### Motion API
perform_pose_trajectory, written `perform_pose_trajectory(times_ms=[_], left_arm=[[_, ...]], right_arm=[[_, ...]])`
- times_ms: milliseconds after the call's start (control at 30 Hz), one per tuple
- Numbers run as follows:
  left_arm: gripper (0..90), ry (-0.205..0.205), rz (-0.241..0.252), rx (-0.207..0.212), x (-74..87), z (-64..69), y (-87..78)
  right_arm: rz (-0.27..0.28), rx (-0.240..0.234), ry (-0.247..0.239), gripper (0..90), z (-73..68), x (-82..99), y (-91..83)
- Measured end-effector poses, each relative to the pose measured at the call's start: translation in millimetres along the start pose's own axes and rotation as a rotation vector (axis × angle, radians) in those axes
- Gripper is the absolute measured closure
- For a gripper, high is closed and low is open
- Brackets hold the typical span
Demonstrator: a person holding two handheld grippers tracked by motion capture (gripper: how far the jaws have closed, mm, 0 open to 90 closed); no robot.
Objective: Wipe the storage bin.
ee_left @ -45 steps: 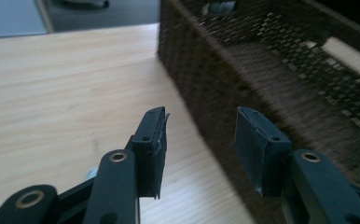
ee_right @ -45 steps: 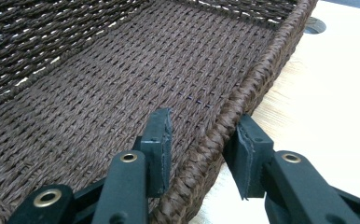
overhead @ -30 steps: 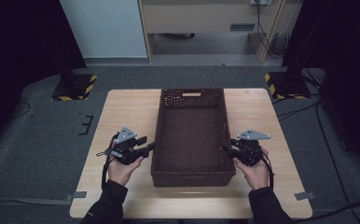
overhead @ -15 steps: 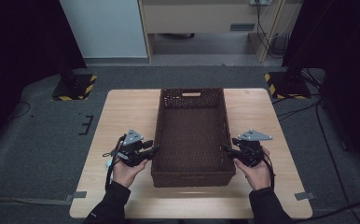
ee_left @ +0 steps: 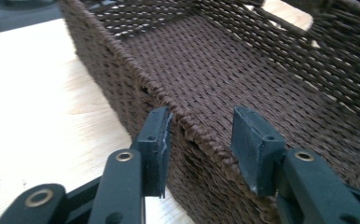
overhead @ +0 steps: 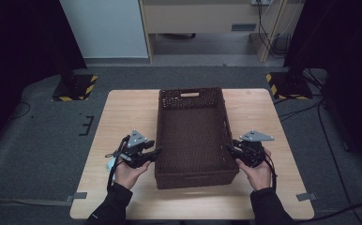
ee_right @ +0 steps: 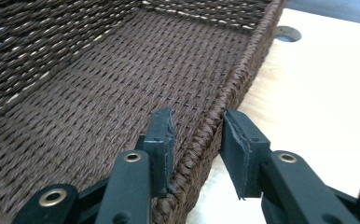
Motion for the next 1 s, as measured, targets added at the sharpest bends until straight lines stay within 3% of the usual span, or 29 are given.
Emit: perform_pose_trajectory(times_ms=[100,267,433,533,667,833,1000], left_arm=[[56.7,0.007,-0.004,-0.016,1.0,3.0,0.8],[57.5,-0.004,-0.005,-0.025,3.0,5.3,-0.2],[57.3,0.005,-0.006,-0.051,6.8,15.3,-2.4],[56.9,0.021,-0.007,-0.065,7.8,20.5,-3.3],[53.0,0.031,-0.008,-0.027,2.2,18.9,-1.9],[50.9,0.021,0.007,-0.001,-6.8,14.6,2.7],[47.4,0.042,0.002,-0.023,-7.6,14.8,8.6]], right_arm=[[-0.003,0.018,-0.004,66.0,0.9,-0.5,1.3],[-0.001,0.028,-0.012,57.4,1.1,-0.2,-2.2],[0.0,0.014,-0.006,56.1,-0.1,4.2,-13.8],[-0.013,0.008,-0.007,59.5,0.3,11.4,-19.1],[-0.024,-0.018,0.0,68.4,-1.2,13.5,-16.8],[-0.024,-0.033,0.002,69.8,2.6,12.3,-13.5],[-0.03,-0.028,0.003,70.1,5.5,10.9,-11.5]])
Point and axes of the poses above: each handheld gripper's, and its own axes: y roughly forward along the jaws, x roughly out of its underside, z roughly to its right, the point moved 7 cm from there along y, roughly forward along the jaws, and after that the axes turned 11 degrees about -y, right-handed, at the moved point
